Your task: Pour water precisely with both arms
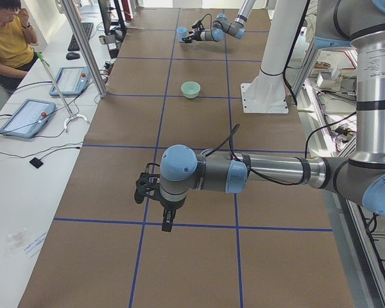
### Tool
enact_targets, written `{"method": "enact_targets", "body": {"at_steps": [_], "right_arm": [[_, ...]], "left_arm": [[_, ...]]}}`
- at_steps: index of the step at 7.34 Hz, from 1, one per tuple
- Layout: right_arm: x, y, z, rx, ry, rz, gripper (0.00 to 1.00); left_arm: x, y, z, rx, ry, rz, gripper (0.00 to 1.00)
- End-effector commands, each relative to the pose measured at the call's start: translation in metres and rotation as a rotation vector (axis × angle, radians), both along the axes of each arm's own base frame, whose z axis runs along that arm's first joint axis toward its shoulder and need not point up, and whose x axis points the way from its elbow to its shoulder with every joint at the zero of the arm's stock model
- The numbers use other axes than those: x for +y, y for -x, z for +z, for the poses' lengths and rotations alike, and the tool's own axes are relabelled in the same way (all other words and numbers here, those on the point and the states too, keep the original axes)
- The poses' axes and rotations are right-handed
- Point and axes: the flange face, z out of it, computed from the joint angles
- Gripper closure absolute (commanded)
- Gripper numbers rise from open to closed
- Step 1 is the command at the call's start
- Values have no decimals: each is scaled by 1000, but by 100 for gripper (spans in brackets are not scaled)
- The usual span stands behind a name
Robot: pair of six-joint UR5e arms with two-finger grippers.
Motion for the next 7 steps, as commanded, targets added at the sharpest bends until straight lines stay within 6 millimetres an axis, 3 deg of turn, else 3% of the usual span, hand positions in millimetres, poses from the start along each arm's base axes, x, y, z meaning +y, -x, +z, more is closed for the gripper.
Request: {"method": "enact_targets", "body": {"at_steps": [1,3,7], "right_arm": [[14,2,-14,-34,-12,-21,0],[33,4,-41,-85,-29,-61,0],[43,14,-116,-218,-66,-104,0]], "left_arm": [[0,0,0,0,-1,0,0],[0,0,0,0,-1,0,0],[1,0,1,0,1,0,0]]}}
